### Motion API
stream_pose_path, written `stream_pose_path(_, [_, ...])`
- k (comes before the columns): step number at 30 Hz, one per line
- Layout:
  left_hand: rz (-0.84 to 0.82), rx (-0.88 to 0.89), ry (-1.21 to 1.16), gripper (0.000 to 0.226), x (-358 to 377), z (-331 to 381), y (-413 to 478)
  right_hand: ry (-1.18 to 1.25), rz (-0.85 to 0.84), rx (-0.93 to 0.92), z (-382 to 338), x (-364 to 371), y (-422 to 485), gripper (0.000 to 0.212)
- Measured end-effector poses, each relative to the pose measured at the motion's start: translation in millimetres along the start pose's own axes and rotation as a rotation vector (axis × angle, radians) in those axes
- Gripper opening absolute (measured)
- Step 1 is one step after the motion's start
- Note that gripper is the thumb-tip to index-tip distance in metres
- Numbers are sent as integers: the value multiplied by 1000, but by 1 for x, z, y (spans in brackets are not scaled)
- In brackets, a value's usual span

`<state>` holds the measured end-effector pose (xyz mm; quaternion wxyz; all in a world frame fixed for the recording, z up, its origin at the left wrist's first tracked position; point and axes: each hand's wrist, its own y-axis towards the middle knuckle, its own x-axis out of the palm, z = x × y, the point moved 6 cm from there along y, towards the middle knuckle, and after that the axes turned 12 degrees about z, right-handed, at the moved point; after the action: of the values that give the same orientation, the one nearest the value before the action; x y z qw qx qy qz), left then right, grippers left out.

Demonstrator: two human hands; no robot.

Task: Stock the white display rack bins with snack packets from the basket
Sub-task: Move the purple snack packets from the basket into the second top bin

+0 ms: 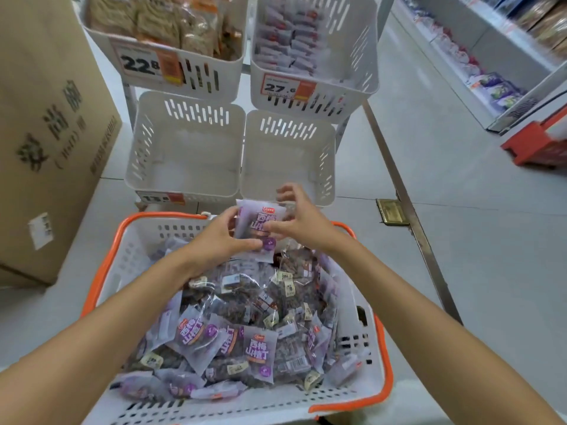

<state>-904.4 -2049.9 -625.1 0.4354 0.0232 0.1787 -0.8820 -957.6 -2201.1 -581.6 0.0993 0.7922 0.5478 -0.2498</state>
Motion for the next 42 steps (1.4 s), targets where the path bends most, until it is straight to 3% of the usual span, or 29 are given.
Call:
stream_pose_path(2, [-55,104,45,57,-1,31,18,-18,-101,-52,-27,-17,19,89])
stream_pose_path(4, [-53,221,82,59,-1,74,41,-135,-167,-118,-55,-42,40,75])
stream_pose_path(6, [9,335,77,62,-3,130,65,-232,-128,-179,-85,-78,66,49])
stream_pose_path(9, [14,402,26,65,-7,204,105,-160,-26,-220,-121,-143,100,31])
stream_pose_path(15, [-174,235,-192,66,-4,236,147,-58,71,-244,-127,-200,127,19])
stream_pose_path(18, [-181,138,-401,60,-10,224,151,18,149,-211,-114,-205,133,25])
stream_pose_path(21, [-115,102,-544,51,-24,215,149,14,202,-199,-104,-205,133,16])
stream_pose_path(27, [-73,84,-498,33,-34,209,141,103,198,-152,-106,-190,127,12])
stream_pose_path(31, [-157,188,-289,44,-17,223,135,29,228,-200,-126,-175,134,16])
stream_pose_path(34, [-48,255,-267,48,-39,241,139,11,244,-210,-134,-191,140,19])
stream_pose_path(37, [20,258,-307,39,-68,249,147,-171,266,-288,-140,-207,140,17])
stream_pose_path(42, [13,357,50,18,-72,266,149,-319,191,-370,-156,-187,137,19])
